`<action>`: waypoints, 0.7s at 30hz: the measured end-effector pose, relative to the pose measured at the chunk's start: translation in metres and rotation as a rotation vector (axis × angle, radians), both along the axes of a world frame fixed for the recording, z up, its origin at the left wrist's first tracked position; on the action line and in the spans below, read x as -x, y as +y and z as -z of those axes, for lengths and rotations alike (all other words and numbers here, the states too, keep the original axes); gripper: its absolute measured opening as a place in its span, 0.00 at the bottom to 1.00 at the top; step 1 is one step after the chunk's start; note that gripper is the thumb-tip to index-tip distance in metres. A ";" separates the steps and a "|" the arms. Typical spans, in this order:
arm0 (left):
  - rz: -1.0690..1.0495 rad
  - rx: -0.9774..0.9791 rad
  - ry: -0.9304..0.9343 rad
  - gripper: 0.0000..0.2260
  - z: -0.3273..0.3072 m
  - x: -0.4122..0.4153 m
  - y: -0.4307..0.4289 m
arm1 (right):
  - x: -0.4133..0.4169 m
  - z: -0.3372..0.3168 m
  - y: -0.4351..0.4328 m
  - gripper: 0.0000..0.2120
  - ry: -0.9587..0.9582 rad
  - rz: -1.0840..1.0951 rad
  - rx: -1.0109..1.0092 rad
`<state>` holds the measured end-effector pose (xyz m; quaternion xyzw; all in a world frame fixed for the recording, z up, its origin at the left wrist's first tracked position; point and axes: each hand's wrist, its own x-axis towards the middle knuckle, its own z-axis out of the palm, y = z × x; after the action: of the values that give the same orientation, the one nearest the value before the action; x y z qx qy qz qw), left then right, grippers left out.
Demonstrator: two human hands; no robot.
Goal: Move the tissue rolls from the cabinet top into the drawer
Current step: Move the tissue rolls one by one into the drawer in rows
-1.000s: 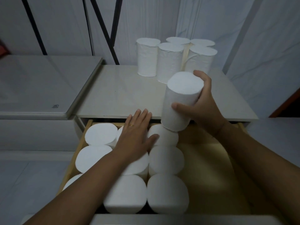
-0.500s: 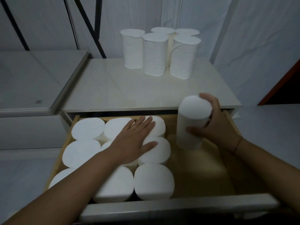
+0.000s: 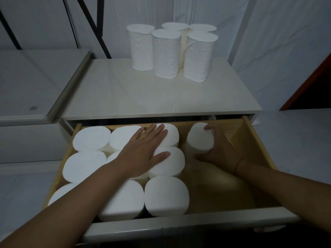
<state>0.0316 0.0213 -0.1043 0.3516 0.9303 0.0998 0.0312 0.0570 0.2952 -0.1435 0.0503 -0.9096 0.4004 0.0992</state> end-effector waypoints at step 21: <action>-0.001 -0.002 0.004 0.32 -0.003 -0.003 0.000 | 0.026 -0.047 0.012 0.48 -0.310 -0.218 -0.576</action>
<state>0.0346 0.0218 -0.1014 0.3514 0.9304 0.1001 0.0292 0.0314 0.3077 -0.0968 0.1117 -0.9788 0.1381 -0.1020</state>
